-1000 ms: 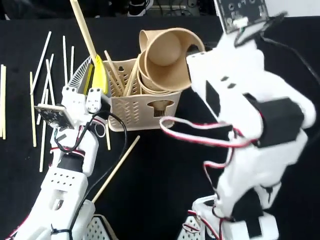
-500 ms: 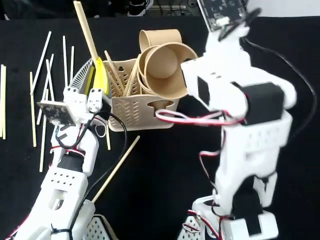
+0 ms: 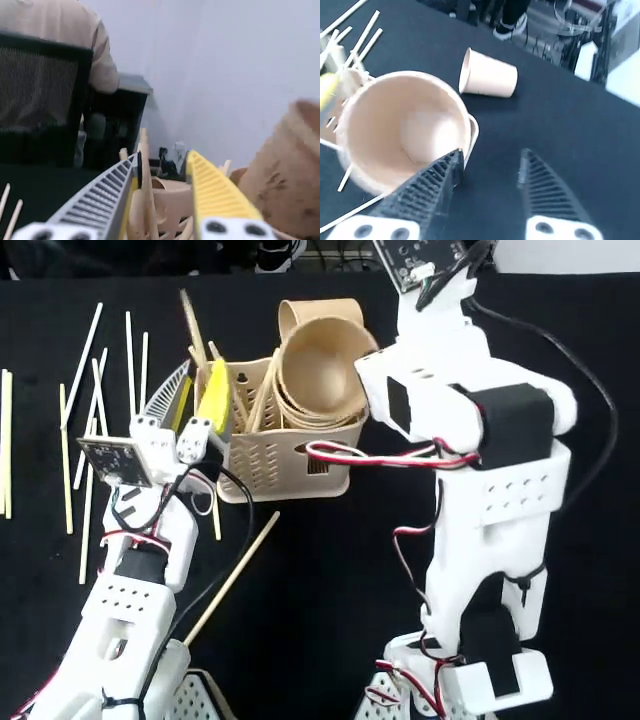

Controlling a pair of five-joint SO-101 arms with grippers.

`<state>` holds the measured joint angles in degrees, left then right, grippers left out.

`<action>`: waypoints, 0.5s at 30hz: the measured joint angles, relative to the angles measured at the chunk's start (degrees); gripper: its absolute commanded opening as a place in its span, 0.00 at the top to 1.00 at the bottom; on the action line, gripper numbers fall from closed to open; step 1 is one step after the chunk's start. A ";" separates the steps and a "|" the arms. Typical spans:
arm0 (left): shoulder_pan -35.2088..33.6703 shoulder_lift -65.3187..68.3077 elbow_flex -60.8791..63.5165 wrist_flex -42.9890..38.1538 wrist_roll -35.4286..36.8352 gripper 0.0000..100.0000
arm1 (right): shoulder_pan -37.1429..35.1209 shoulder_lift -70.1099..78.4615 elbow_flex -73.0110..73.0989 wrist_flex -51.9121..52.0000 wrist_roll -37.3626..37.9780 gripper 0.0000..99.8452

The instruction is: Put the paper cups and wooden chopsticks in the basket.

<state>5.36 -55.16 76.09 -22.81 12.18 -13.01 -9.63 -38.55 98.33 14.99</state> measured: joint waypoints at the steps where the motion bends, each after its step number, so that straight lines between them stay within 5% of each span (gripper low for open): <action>1: 0.00 0.00 0.00 1.14 1.05 0.80 | -0.53 0.00 -0.44 0.00 0.70 0.77; 10: -2.99 0.00 -11.16 15.56 3.16 0.80 | -1.49 0.00 -6.51 0.18 1.32 0.77; 15: -11.60 0.00 -22.07 28.48 -1.41 0.80 | 2.90 -0.26 -8.09 1.41 4.66 0.77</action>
<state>-6.24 -55.16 54.02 5.67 10.77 -10.11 -9.89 -46.64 99.74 19.65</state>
